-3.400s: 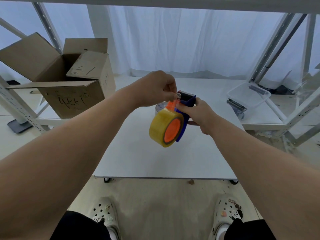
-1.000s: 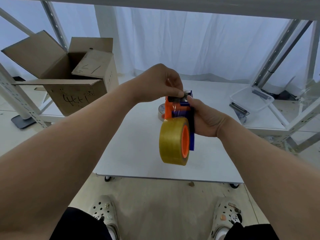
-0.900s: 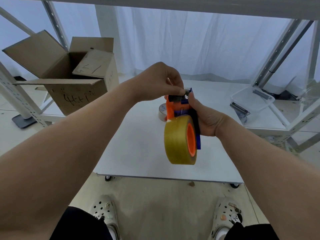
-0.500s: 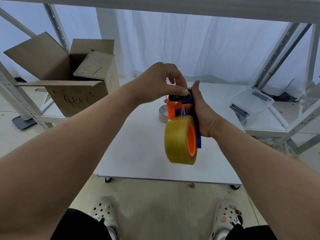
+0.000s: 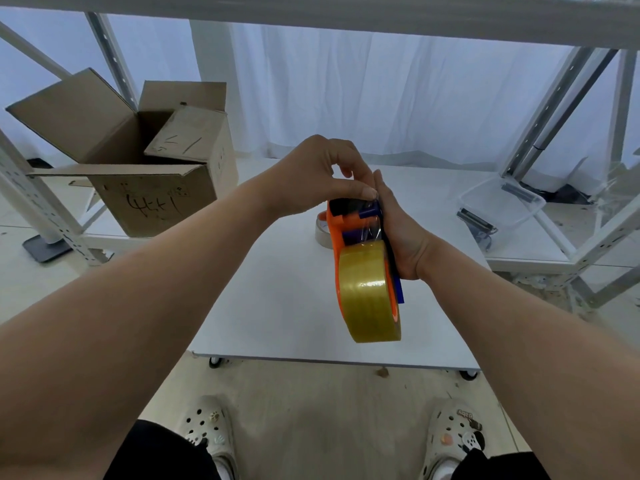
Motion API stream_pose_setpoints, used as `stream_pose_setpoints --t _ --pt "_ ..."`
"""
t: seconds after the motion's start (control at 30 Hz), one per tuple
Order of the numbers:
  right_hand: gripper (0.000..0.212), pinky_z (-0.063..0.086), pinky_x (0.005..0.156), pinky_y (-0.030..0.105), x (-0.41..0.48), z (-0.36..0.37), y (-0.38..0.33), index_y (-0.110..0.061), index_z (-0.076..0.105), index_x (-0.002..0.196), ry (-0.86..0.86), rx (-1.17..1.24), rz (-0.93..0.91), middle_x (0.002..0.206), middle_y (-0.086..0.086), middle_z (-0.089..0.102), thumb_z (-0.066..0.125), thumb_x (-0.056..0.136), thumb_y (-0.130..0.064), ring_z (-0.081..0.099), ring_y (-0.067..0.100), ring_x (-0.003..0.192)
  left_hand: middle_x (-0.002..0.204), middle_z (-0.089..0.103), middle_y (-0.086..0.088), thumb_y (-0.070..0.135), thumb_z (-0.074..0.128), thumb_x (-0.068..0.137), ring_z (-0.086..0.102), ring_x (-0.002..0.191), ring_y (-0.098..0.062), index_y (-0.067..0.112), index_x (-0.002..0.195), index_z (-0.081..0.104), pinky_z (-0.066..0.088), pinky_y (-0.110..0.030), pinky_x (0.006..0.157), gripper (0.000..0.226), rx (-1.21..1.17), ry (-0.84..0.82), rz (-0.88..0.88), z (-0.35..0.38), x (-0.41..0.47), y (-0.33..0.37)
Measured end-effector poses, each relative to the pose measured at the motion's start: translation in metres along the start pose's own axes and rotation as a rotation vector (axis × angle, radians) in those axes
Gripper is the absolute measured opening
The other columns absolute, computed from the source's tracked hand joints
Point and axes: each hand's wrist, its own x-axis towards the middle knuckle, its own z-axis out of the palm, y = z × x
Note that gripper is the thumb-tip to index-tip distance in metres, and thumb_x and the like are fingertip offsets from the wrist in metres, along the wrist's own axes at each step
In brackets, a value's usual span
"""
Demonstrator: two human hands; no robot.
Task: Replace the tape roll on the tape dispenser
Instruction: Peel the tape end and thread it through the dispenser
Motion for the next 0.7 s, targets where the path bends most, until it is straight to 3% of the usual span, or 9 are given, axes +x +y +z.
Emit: stream_pose_setpoints --t 0.17,0.27,0.5,0.7 --pt "0.068 0.058 0.079 0.035 0.003 -0.005 -0.002 -0.022 0.068 0.102 0.074 -0.035 -0.039 0.101 0.008 0.072 0.022 0.086 -0.071 0.068 0.022 0.091 0.079 0.069 0.004 0.017 0.072 0.08 0.062 0.073 0.003 0.01 0.085 0.071 0.045 -0.006 0.065 0.008 -0.053 -0.025 -0.115 -0.011 0.001 0.002" --pt "0.068 0.054 0.089 0.041 0.003 -0.006 0.004 -0.02 0.067 0.106 0.082 -0.153 -0.045 0.109 0.02 0.069 0.029 0.084 -0.073 0.065 0.029 0.096 0.078 0.071 0.002 0.016 0.073 0.079 0.065 0.073 -0.001 0.009 0.084 0.072 0.052 -0.01 0.069 0.008 -0.042 -0.106 -0.186 -0.011 0.001 -0.002" --pt "0.08 0.05 0.098 0.05 0.005 -0.001 0.011 -0.016 0.067 0.112 0.146 -0.297 -0.077 0.112 0.024 0.067 0.036 0.073 -0.078 0.063 0.041 0.108 0.076 0.07 0.003 0.017 0.073 0.079 0.063 0.066 0.004 0.009 0.085 0.073 0.045 -0.004 0.061 0.009 0.027 -0.154 -0.213 -0.011 0.001 -0.006" --pt "0.104 0.05 0.097 0.053 0.007 -0.001 0.012 -0.021 0.067 0.11 0.125 -0.359 -0.131 0.108 0.02 0.07 0.042 0.044 -0.098 0.066 0.038 0.103 0.075 0.069 0.008 0.017 0.073 0.078 0.062 0.066 0.005 0.011 0.083 0.072 0.043 -0.002 0.061 0.008 0.007 -0.132 -0.207 -0.017 0.0 -0.005"
